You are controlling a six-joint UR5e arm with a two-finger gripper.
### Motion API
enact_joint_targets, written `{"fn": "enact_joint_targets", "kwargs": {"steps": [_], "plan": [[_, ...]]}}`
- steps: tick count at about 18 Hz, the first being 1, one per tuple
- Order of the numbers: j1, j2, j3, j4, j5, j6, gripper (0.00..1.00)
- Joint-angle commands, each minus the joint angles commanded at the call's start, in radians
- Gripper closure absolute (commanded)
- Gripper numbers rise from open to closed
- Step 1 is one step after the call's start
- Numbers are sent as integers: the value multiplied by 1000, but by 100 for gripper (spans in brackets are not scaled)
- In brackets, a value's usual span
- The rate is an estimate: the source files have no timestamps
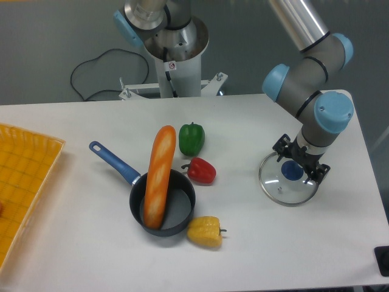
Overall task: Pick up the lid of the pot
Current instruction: 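Lower the open gripper down around the blue knob of the lid, then close the gripper on the blue knob of the glass lid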
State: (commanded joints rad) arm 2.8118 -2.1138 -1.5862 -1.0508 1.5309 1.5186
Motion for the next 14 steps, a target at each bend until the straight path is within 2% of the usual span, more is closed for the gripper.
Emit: {"fn": "enact_joint_targets", "kwargs": {"steps": [2,7,9,11,14], "plan": [[0,-9,0,17,0,2,0],[3,-11,0,18,0,5,1],[3,-11,-2,18,0,6,6],[8,-8,-3,18,0,28,17],[9,-5,-5,17,0,41,26]]}}
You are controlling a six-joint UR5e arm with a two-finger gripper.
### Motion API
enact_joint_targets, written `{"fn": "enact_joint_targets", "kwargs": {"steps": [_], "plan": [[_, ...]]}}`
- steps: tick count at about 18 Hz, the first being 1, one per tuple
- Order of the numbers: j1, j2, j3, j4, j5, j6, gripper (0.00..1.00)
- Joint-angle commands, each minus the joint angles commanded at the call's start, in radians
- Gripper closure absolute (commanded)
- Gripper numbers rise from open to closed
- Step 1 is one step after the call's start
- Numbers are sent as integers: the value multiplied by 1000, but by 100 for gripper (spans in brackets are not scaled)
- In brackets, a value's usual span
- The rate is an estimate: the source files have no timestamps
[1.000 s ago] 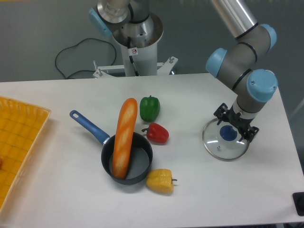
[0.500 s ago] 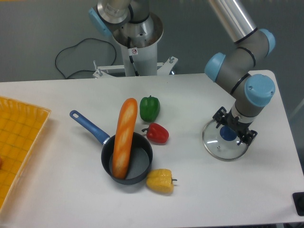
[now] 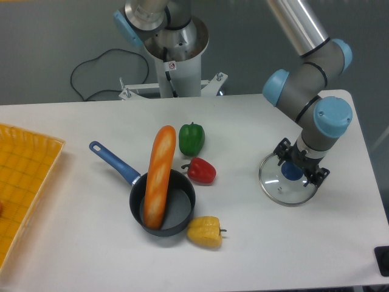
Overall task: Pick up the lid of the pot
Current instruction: 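Close the gripper on the blue knob of the glass lid, then lift the glass lid up off the table by its knob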
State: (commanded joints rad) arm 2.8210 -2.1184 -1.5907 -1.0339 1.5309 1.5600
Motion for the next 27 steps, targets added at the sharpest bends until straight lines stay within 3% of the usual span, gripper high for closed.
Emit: {"fn": "enact_joint_targets", "kwargs": {"steps": [11,18,23,27], "plan": [[-2,5,-8,0,0,6,60],[-6,54,-23,-23,-17,-3,61],[-12,126,-29,-142,-18,-12,63],[-14,164,-29,-193,-11,-17,63]]}}
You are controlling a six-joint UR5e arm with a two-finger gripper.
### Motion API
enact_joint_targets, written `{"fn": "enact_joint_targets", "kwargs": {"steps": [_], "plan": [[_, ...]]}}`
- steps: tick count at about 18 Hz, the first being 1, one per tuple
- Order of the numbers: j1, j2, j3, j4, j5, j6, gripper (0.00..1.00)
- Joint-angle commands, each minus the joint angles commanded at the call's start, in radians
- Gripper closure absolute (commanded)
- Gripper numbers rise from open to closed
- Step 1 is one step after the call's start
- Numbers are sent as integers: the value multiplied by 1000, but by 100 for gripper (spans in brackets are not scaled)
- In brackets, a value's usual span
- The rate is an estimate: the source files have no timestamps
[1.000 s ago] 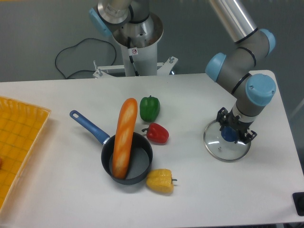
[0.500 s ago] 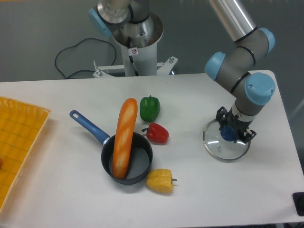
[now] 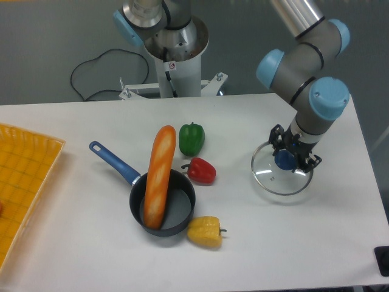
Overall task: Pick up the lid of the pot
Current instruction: 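Lift the glass lid up off the table by its knob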
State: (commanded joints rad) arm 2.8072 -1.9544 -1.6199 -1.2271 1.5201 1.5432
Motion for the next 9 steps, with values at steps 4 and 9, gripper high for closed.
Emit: {"fn": "enact_joint_targets", "kwargs": {"steps": [4,9], "plan": [[0,40,0,-5,9,5,63],[-32,57,18,-6,117,3,63]]}}
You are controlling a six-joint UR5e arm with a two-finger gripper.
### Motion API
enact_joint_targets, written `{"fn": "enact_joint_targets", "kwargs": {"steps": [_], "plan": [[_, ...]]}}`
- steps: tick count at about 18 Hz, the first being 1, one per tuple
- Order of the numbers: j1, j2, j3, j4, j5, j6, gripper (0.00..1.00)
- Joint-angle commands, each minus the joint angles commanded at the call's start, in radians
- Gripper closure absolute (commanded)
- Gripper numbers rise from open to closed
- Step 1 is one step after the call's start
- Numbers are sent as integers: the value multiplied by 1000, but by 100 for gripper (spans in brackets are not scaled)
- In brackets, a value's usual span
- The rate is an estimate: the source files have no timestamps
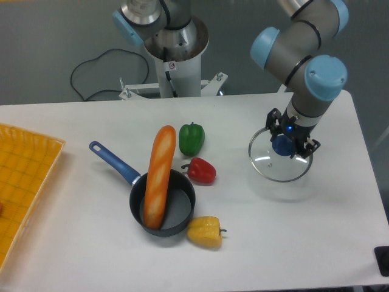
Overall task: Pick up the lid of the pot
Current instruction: 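Lift the glass lid up off the table by its knob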
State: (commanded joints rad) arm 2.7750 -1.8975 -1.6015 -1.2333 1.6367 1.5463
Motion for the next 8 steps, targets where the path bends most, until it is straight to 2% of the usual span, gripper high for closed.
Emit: {"fn": "enact_joint_targets", "kwargs": {"steps": [8], "plan": [[2,6,23,0,0,0,63]]}}
